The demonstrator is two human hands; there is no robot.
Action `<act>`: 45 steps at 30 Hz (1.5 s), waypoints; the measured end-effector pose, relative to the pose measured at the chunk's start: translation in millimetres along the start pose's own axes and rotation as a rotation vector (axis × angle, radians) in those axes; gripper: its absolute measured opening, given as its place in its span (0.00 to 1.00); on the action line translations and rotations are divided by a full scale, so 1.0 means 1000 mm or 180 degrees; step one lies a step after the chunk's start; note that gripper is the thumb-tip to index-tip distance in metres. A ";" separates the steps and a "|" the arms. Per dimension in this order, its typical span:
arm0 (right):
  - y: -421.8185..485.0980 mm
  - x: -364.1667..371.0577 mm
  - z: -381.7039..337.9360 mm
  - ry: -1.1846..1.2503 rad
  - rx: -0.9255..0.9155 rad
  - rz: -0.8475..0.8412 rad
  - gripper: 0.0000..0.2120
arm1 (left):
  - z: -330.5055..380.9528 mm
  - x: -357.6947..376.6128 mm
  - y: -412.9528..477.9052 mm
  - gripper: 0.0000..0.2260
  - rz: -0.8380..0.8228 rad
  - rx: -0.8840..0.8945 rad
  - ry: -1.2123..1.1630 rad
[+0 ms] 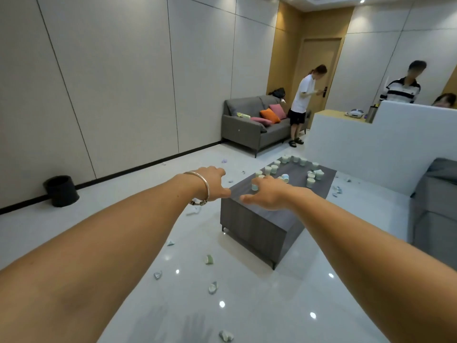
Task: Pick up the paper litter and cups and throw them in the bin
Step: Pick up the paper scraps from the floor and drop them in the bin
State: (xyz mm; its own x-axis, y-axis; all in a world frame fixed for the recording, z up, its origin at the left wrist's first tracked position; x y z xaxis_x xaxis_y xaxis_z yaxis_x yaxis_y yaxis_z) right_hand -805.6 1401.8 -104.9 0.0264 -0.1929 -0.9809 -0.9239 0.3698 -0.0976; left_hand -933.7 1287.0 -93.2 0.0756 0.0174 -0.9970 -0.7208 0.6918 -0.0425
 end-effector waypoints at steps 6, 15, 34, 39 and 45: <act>0.137 0.025 0.020 0.0063 0.0060 -0.0274 0.38 | -0.030 0.033 0.139 0.30 -0.0163 0.0040 -0.0147; 0.270 0.087 0.063 0.0297 0.0159 -0.0681 0.41 | -0.063 0.101 0.266 0.30 -0.0576 -0.0095 -0.0187; 0.363 0.445 0.194 0.0759 -0.0225 -0.2053 0.37 | -0.043 0.482 0.331 0.30 -0.1828 -0.0833 -0.0162; 0.370 0.547 0.217 0.1002 -0.0126 -0.2268 0.37 | -0.041 0.580 0.346 0.28 -0.1922 -0.0820 -0.0312; 0.375 0.695 0.226 0.1228 0.0110 -0.2419 0.36 | -0.053 0.723 0.347 0.28 -0.2141 -0.0764 -0.0412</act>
State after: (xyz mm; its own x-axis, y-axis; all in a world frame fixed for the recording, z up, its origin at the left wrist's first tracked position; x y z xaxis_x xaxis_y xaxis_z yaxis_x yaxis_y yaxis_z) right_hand -1047.1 1612.2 -861.2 0.4970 -0.6937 -0.5214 -0.6954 0.0410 -0.7174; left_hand -1165.5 1501.2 -832.0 0.6260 -0.2606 -0.7350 -0.6198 0.4057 -0.6717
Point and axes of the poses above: each hand's wrist, its own y-axis towards the middle knuckle, its own x-axis out of the palm, z = x × y, the point moved 3 cm from there along y, towards the middle knuckle, and after that the axes turned 13 degrees about -x, right-handed, at the moved point
